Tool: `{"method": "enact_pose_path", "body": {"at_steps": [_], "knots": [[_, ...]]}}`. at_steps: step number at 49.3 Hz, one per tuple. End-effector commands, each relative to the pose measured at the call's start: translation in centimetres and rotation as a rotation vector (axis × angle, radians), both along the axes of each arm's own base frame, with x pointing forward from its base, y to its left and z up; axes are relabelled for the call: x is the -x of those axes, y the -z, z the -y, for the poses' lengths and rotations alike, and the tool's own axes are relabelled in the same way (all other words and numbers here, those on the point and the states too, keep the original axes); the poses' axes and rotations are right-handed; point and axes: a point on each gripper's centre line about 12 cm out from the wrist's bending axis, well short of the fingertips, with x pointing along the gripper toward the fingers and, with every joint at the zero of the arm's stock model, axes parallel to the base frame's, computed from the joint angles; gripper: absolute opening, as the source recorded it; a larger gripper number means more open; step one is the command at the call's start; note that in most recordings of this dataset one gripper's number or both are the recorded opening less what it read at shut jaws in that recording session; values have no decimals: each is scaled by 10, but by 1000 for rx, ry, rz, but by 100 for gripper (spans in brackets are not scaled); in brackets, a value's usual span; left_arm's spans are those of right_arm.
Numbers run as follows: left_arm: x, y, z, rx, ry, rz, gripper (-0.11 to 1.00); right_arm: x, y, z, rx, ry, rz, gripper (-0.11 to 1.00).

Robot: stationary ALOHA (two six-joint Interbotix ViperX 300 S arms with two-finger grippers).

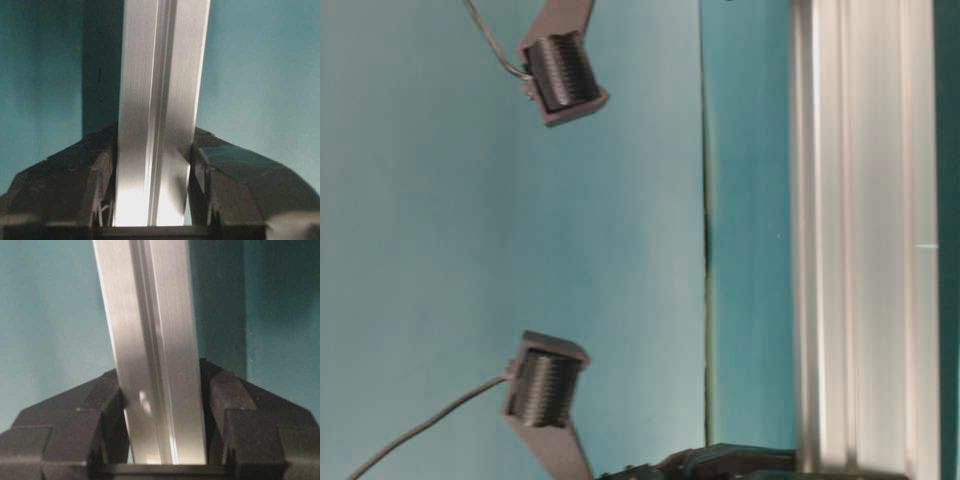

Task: Lift the metal rail with both hands and move it towards you.
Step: 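Carry the held rail with both grippers toward the front strip, then lower the rail with both grippers onto the table near the strip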

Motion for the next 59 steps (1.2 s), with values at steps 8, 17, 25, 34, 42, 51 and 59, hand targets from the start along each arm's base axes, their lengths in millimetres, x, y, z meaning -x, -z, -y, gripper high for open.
{"method": "enact_pose_path", "body": {"at_steps": [8,17,25,34,42,51,59], "knots": [[-2,2,-5,2,-21,2,32,-1,3,-2,-9,14,-1,43],[0,3,-6,3,-25,-5,32,-4,8,-1,-7,18,4,43],[-1,4,-10,2,-30,2,32,-4,11,-1,-6,15,-2,43],[-2,7,-12,1,-35,3,32,-4,13,1,-5,20,-1,43],[-3,8,-12,5,-45,6,32,-3,14,5,-3,29,4,43],[-3,10,-11,5,-44,0,32,-3,15,8,1,32,4,43],[-3,16,-10,6,-41,6,32,1,20,9,3,36,-13,43]]}}
